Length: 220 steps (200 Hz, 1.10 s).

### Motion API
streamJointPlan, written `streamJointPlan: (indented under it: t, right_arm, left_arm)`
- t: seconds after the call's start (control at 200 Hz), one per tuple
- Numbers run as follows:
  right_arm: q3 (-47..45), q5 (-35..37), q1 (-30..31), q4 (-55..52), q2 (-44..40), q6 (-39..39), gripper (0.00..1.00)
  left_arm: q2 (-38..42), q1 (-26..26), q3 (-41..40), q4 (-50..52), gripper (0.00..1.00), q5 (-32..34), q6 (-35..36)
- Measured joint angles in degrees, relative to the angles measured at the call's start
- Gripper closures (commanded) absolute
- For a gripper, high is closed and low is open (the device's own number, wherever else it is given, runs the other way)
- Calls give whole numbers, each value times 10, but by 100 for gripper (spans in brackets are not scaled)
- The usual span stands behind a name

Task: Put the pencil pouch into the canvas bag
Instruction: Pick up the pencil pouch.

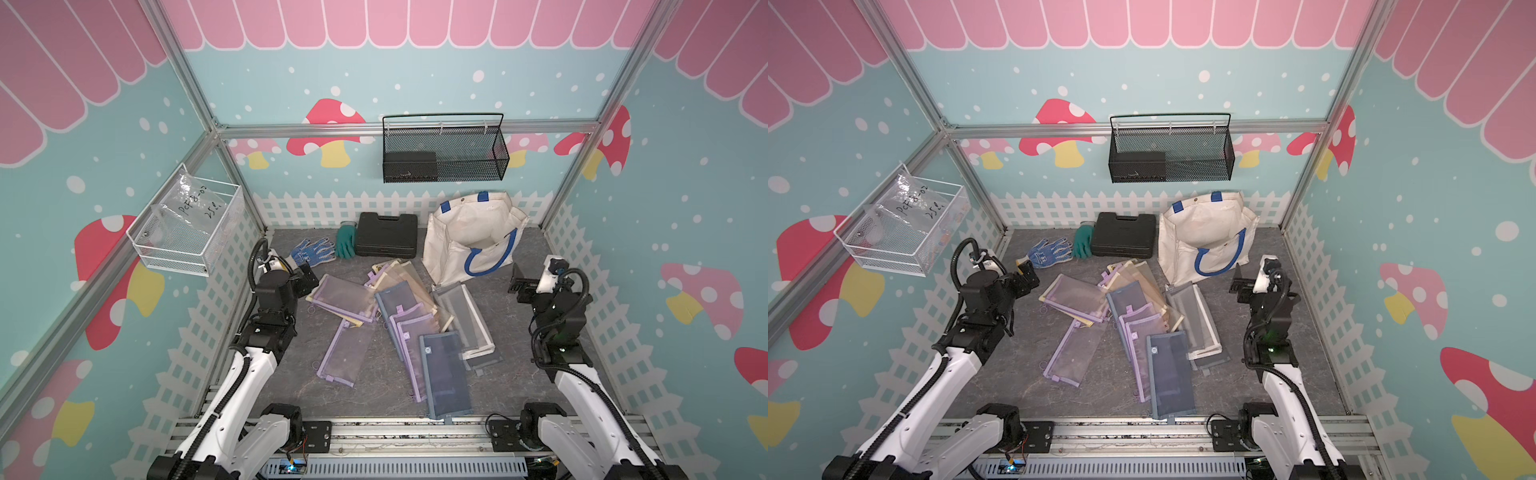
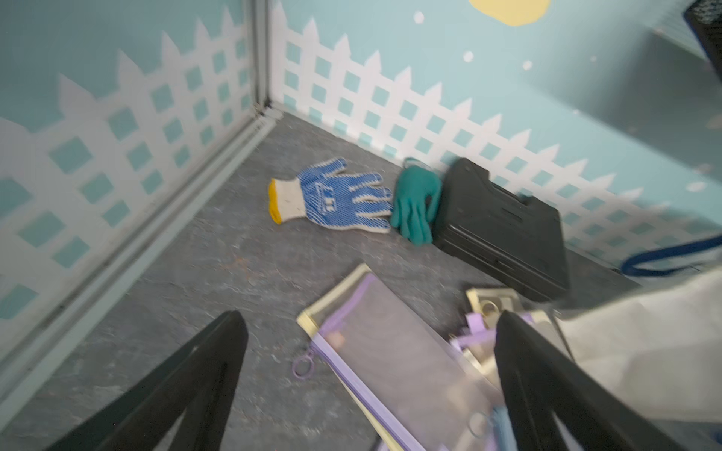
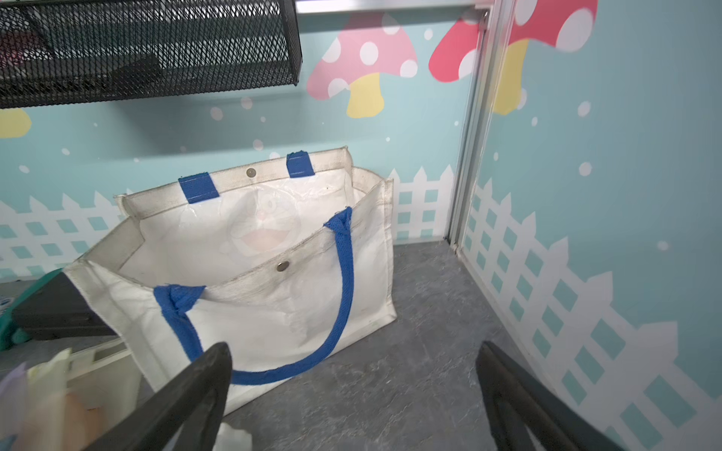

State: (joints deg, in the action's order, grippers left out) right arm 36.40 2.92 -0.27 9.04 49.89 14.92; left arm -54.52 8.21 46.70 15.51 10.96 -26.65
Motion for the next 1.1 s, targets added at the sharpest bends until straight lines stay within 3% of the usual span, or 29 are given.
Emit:
streamJointPlan:
  t: [0.115, 0.225, 0.4, 0.56, 0.795, 1.101]
  right_arm:
    - [54, -60, 17, -148, 27, 50, 0]
    - [56, -137, 37, -265, 37, 84, 1]
    - [50, -264, 44, -368, 24, 107, 1]
    - [4, -349, 45, -394, 5, 118, 1]
    - [-46, -425, 45, -409, -24, 132, 2]
    - [-139, -485, 45, -408, -84, 152, 4]
  left_arm:
    - [-21, 77, 6, 66, 5, -84, -45]
    - [-61, 189, 6, 101, 9, -154, -75]
    - [-121, 320, 6, 92, 15, -249, -119]
    - [-181, 364, 0, 23, 18, -300, -172]
    - [-272, 422, -8, -85, 26, -309, -250]
    - [-333, 430, -53, -189, 32, -287, -290]
